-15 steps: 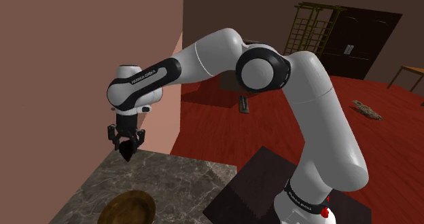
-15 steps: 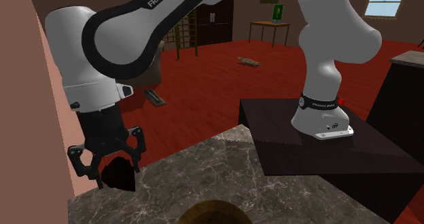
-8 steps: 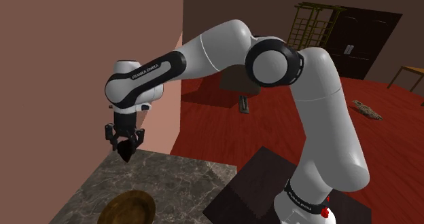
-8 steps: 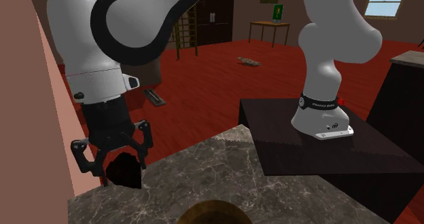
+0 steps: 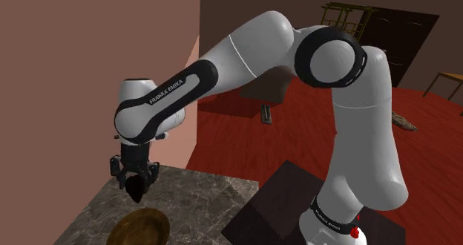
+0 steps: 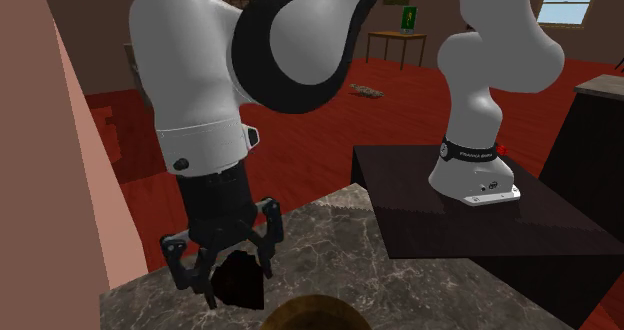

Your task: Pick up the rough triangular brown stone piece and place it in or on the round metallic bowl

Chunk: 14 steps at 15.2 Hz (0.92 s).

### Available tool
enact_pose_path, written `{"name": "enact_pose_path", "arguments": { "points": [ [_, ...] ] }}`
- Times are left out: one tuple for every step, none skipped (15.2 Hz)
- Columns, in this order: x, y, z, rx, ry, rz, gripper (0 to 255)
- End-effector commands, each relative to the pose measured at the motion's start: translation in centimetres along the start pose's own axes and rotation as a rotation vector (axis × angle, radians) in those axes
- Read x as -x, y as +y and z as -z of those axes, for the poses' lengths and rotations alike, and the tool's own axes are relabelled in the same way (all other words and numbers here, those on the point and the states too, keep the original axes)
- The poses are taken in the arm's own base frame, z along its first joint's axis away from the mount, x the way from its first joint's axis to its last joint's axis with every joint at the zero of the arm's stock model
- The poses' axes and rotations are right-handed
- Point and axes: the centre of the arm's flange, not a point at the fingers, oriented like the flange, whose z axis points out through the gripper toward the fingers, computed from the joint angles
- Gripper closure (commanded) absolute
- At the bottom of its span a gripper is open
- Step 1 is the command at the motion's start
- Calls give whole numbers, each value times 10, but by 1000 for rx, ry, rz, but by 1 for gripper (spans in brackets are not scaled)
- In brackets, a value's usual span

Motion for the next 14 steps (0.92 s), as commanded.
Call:
{"name": "enact_pose_path", "arguments": {
  "points": [
    [24,14,-4,-1,0,-1,255],
    [36,20,-7,-1,0,-1,255],
    [47,26,-10,-1,0,-1,255],
    [58,32,-12,-1,0,-1,255],
    [70,38,-15,-1,0,-1,255],
    [81,45,-18,-1,0,-1,255],
    [97,53,-22,-1,0,-1,255],
    [95,53,-27,-1,0,-1,255],
    [94,53,-32,-1,0,-1,255],
    [92,53,-37,-1,0,-1,255],
    [91,53,-42,-1,0,-1,255],
    [90,53,-48,-1,0,-1,255],
    [88,53,-53,-1,0,-1,255],
    [87,53,-58,-1,0,-1,255]
  ]
}}
